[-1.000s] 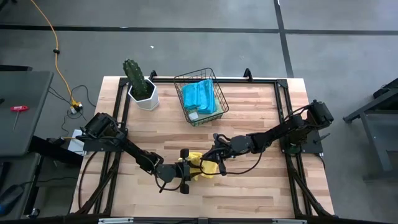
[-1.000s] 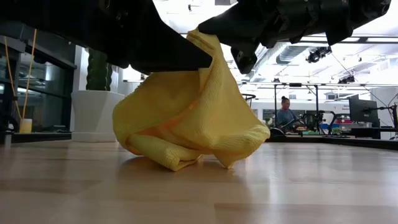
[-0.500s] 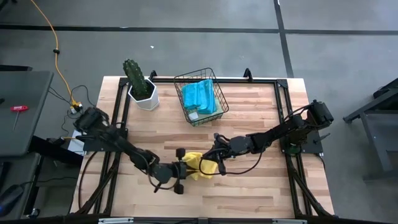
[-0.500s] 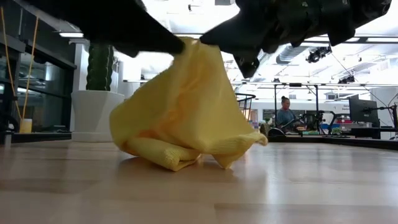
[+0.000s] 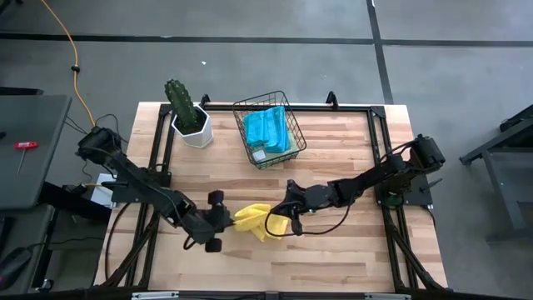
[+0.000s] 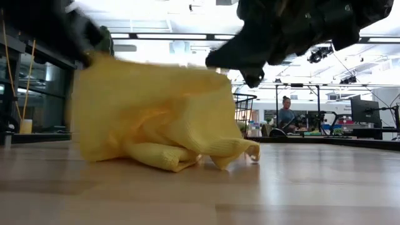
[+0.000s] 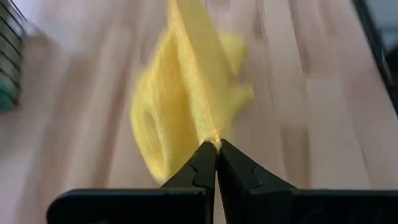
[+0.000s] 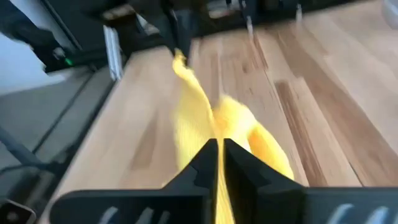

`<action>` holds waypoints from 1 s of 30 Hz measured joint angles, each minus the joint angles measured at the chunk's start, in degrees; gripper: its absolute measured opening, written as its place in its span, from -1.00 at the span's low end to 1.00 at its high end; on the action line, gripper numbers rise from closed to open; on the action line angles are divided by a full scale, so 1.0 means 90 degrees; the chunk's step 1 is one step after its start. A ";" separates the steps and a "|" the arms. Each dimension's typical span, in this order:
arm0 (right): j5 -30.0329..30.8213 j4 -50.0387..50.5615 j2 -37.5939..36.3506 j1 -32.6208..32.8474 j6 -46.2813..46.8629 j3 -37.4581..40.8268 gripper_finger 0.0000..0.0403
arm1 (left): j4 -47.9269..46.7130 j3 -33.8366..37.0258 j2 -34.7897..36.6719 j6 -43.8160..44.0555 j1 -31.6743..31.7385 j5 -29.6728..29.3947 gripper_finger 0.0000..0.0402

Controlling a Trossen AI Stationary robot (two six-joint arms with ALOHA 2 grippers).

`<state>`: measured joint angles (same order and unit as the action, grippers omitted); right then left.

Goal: Fold microfiber towels
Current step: Fold the yellow microfiber cloth

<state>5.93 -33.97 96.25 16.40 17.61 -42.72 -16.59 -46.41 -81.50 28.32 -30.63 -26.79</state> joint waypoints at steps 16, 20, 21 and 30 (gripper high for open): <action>-0.0053 0.1261 0.0684 0.0453 0.0801 0.0000 -0.06 | -0.0960 0.0010 -0.0164 0.0523 -0.0022 0.1170 -1.00; -0.0060 0.1612 0.0687 0.0664 0.1239 0.0000 -0.04 | -0.1095 0.0010 -0.0164 0.0651 -0.0032 0.1225 -1.00; -0.0060 0.1664 0.0689 0.0723 0.1340 0.0000 -0.04 | -0.1117 0.0010 -0.0164 0.0667 -0.0027 0.1223 -1.00; 0.0337 0.1655 0.0698 0.0984 0.1321 0.0000 -0.04 | -0.1182 0.0010 -0.0164 0.0672 -0.0027 0.1210 -1.00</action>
<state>8.96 -19.07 102.54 25.26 29.50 -42.72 -27.22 -46.33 -82.98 34.37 -30.87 -15.90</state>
